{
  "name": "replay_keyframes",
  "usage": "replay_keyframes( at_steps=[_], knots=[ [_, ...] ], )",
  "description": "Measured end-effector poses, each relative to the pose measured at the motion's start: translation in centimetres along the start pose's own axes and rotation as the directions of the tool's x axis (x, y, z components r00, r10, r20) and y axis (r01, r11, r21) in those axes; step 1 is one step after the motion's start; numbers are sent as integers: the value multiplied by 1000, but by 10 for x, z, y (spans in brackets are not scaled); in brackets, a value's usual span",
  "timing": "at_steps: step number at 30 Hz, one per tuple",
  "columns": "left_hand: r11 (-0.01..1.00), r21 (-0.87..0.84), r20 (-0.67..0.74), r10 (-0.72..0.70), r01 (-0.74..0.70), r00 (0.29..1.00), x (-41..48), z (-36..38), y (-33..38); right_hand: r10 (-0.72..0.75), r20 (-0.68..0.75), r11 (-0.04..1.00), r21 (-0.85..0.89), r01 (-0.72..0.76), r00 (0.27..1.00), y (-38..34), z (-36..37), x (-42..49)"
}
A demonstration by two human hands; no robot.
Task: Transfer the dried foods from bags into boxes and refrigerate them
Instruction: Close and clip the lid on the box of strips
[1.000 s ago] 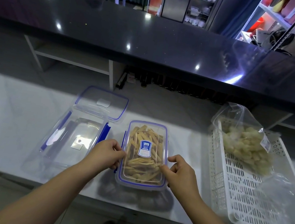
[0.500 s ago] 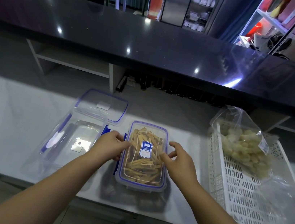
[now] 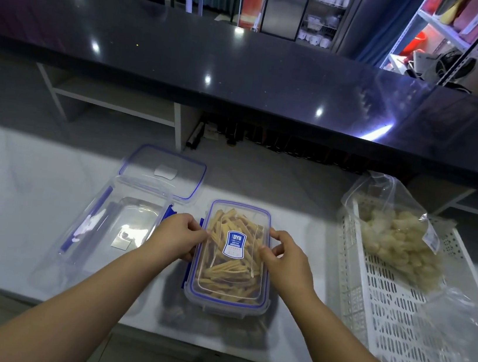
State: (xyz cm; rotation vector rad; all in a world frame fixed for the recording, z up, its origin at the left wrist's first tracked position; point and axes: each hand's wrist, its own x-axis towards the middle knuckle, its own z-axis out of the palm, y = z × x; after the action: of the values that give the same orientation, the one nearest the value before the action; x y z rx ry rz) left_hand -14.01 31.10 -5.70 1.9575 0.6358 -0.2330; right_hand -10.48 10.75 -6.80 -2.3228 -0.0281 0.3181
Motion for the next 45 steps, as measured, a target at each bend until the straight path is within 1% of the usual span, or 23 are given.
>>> replay_keyframes(
  at_steps=[2,5,9,13,15,17,20,22,27,29,31,36,41,45],
  knots=[
    [999,-37,-4,-22,22,1000,0,2,-2,42,1,996,79,-42,999,1,4,0],
    [995,-66,-9,-80,79,997,-2,4,-5,185,22,964,189,-186,982,3,6,-1],
    [962,-176,88,-195,208,977,-8,6,-9,318,162,899,260,-352,934,1,3,-6],
    [940,-228,122,-231,254,965,-10,5,-7,362,224,876,250,-412,905,-1,3,-4],
    [950,-199,95,-226,241,969,-11,5,-6,378,265,849,283,-447,887,0,4,-3],
    [965,-175,56,-190,197,980,-11,6,-5,377,274,833,318,-453,885,1,3,-4],
    [973,-202,-10,-112,108,994,-9,8,-5,359,223,832,363,-419,906,4,2,-5],
    [985,-167,-56,-59,49,997,-10,10,-5,334,158,863,344,-369,929,7,1,-4],
    [992,101,-126,89,-76,988,-10,12,-7,209,20,967,144,-210,978,10,-2,-4],
    [978,190,-142,109,-81,984,-9,13,-6,126,-30,991,58,-124,992,7,-3,-5],
    [970,235,-153,106,-68,982,-7,15,-4,67,-53,998,-15,-68,996,4,-3,-6],
    [926,374,-173,128,-56,977,-5,19,-1,21,-72,994,-104,-28,997,2,-1,-6],
    [896,440,-192,153,-55,969,-6,20,1,-25,-91,986,-169,9,996,2,2,-6],
    [900,430,-201,175,-74,964,-9,20,-1,-38,-103,985,-173,20,994,5,3,-6]
  ],
)
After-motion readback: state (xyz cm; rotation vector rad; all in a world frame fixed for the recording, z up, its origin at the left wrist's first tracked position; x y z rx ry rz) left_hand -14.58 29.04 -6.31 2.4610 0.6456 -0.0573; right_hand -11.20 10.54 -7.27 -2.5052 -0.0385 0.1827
